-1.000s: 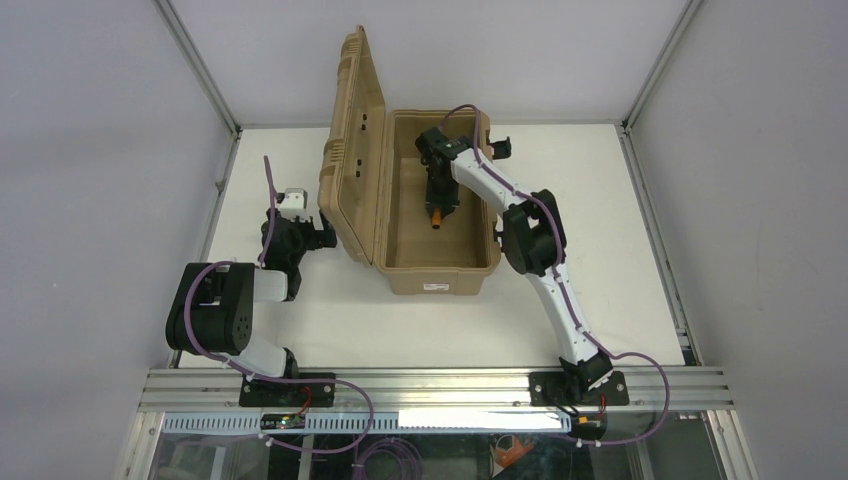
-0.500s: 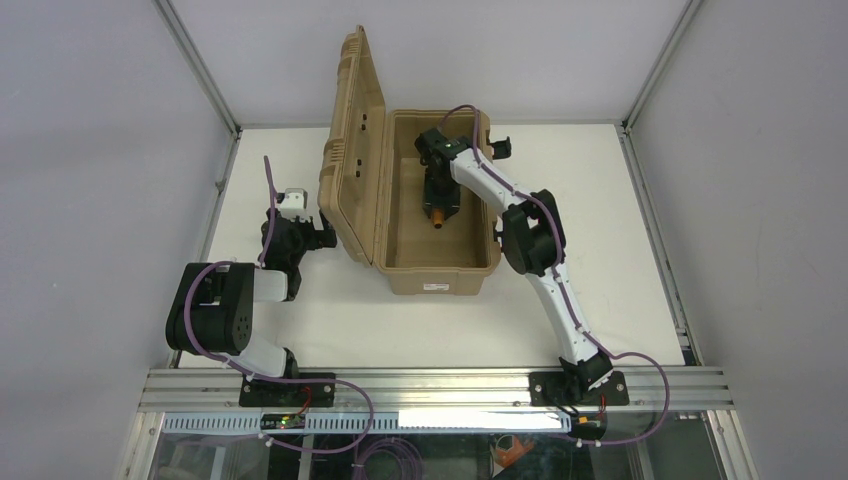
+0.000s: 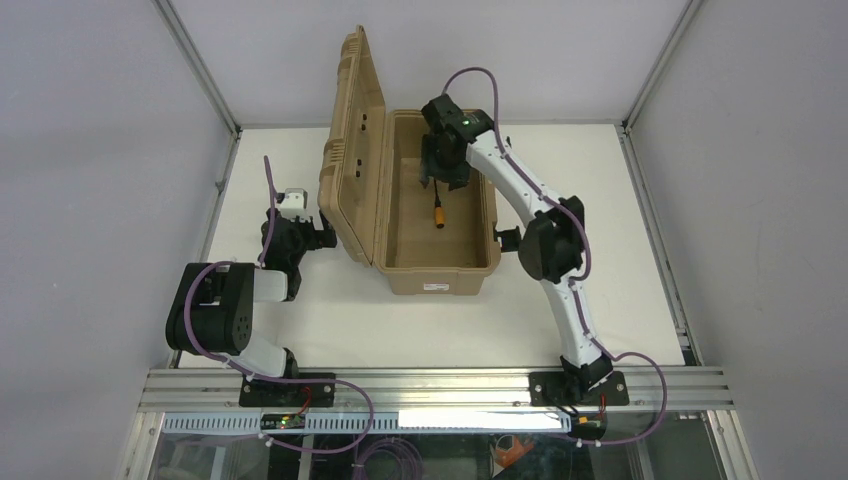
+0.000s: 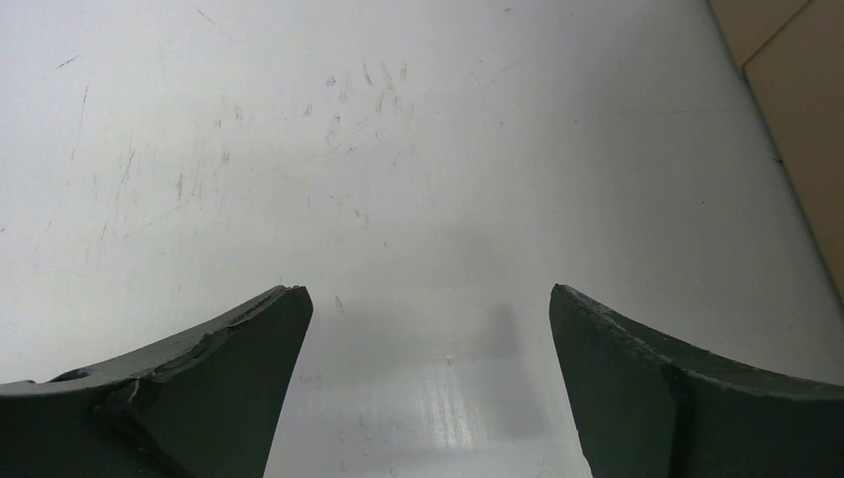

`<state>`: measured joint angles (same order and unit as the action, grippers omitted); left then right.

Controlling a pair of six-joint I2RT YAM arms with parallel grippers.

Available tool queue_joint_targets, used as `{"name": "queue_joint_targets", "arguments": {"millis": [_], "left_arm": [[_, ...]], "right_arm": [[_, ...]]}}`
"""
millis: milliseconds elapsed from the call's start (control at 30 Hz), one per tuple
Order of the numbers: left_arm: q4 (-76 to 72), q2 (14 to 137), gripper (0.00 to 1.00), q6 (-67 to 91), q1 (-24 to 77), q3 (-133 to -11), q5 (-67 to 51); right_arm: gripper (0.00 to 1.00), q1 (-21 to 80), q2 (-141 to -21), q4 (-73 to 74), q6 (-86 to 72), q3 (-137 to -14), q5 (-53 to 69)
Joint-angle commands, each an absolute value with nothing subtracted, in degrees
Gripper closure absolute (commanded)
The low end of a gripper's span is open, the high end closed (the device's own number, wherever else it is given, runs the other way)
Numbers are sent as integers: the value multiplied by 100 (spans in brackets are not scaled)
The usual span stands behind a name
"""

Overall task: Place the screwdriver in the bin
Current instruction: Place the screwdriver in the bin, then reset both arms

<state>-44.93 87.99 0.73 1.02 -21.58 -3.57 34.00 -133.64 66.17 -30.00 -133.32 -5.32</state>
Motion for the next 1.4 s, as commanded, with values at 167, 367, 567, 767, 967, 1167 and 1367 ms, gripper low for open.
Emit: {"name": "queue_joint_targets", "arguments": {"millis": [167,367,567,767,967,1167,1367], "left_arm": [[-4715,8639,1,132,70,-2145,-481],[-4711,8634,1,132,70,-2145,-483],[-4711,8631,1,132,70,-2145,-478],[-4716,8630,1,132,70,-2145,-481],[-4713,8632,1,136,70,-2145,-480],[-4711,8632,1,132,70,-2145,-483],[-4714,8636,1,132,70,-2145,-483]], "right_arm": [[34,3427,-11795,6490,-2513,-13737,-569],[24,3404,-11075,6251,-2108,-13455,-770],[6,3214,-10154,5809,-1770,-12604,-1053],[1,2815,-9251,5543,-1489,-11770,-1262],[1,2187,-8509,5244,-1250,-10819,-1319],[1,1587,-8025,4864,-1086,-9815,-1362],[1,1206,-7665,4232,-1015,-8767,-1423]]}}
